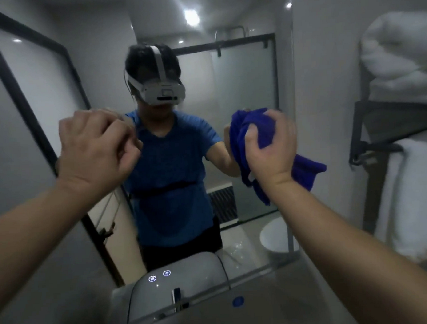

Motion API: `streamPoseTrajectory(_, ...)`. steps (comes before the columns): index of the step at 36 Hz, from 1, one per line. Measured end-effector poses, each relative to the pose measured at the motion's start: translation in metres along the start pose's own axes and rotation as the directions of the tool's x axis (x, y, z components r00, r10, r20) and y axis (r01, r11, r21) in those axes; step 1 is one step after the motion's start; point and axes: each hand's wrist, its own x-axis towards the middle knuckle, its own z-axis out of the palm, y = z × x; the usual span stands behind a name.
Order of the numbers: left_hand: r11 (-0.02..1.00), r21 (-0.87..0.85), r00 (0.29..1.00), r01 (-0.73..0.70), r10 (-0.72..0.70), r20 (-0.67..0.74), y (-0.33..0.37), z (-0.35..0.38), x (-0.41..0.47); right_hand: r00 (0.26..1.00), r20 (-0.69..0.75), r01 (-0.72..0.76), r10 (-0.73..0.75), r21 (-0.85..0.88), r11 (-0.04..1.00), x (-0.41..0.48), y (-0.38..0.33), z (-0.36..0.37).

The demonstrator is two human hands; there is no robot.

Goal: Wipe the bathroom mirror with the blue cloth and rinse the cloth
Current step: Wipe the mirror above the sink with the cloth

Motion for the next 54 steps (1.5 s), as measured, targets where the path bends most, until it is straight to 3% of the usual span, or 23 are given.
streamPoseTrajectory(2,0.996,0.033,0.996,-0.086,0.087,-0.032,-0.011,0.006,-0.002,0.996,0.037,0.086,-0.086,0.01,0.996,-0.036,0.005,0.004)
streamPoseTrajectory(4,0.992,0.061,0.991,-0.113,0.117,-0.058,-0.014,0.011,-0.003,0.967,0.163,0.196,-0.196,0.016,0.981,-0.081,0.012,0.006)
streamPoseTrajectory(9,0.991,0.064,0.988,-0.12,0.125,-0.09,-0.014,0.018,-0.004,0.844,0.465,0.285,-0.267,0.034,0.958,-0.211,0.041,0.006)
streamPoseTrajectory(11,0.991,0.066,0.987,-0.115,0.121,-0.101,-0.015,0.019,-0.004,0.756,0.58,0.326,-0.305,0.07,0.943,-0.262,0.057,0.0)
streamPoseTrajectory(13,0.991,0.067,0.987,-0.118,0.124,-0.103,-0.016,0.02,-0.004,0.666,0.687,0.347,-0.291,0.059,0.936,-0.304,0.08,-0.011)
streamPoseTrajectory(16,0.991,0.069,0.99,-0.114,0.12,-0.079,-0.018,0.021,-0.004,0.636,0.764,0.234,-0.102,-0.065,0.97,-0.335,0.107,-0.033)
streamPoseTrajectory(18,0.992,0.064,0.992,-0.109,0.113,-0.057,-0.017,0.021,-0.005,0.656,0.754,0.16,0.04,-0.19,0.969,-0.329,0.118,-0.045)
streamPoseTrajectory(20,0.992,0.067,0.992,-0.106,0.11,-0.061,-0.016,0.021,-0.005,0.737,0.668,0.086,0.1,-0.239,0.967,-0.305,0.127,-0.052)
streamPoseTrajectory(24,0.992,0.065,0.992,-0.104,0.108,-0.06,-0.015,0.022,-0.003,0.912,0.322,-0.19,0.255,-0.221,0.957,-0.231,0.132,-0.052)
streamPoseTrajectory(27,0.993,0.063,0.991,-0.102,0.106,-0.075,-0.014,0.022,-0.003,0.926,0.057,-0.363,0.374,-0.151,0.92,-0.16,0.112,-0.04)
streamPoseTrajectory(34,0.994,0.043,0.987,-0.105,0.109,-0.114,-0.012,0.02,-0.002,0.989,-0.058,-0.129,0.134,0.091,0.988,0.028,-0.011,0.007)
streamPoseTrajectory(38,0.993,-0.012,0.987,-0.115,0.113,-0.11,-0.015,0.02,0.0,0.985,-0.039,0.173,-0.17,0.109,0.979,0.069,-0.087,0.037)
streamPoseTrajectory(42,0.991,-0.081,0.99,-0.109,0.101,-0.094,-0.015,0.015,0.003,0.825,0.219,0.487,-0.521,0.191,0.852,0.045,-0.136,0.067)
streamPoseTrajectory(45,0.986,-0.099,0.989,-0.131,0.123,-0.08,-0.016,0.008,0.003,0.687,0.312,0.599,-0.656,0.266,0.755,0.037,-0.149,0.079)
streamPoseTrajectory(48,0.983,-0.119,0.99,-0.138,0.132,-0.054,-0.02,0.003,0.002,0.676,0.293,0.641,-0.677,0.22,0.735,0.056,-0.136,0.075)
streamPoseTrajectory(51,0.983,-0.06,0.985,-0.172,0.173,0.005,-0.023,0.004,0.003,0.76,0.212,0.612,-0.615,0.087,0.786,0.095,-0.121,0.06)
streamPoseTrajectory(54,0.983,0.031,0.979,-0.179,0.175,0.105,-0.032,-0.02,0.011,0.877,0.079,0.479,-0.474,-0.058,0.876,0.151,-0.119,0.046)
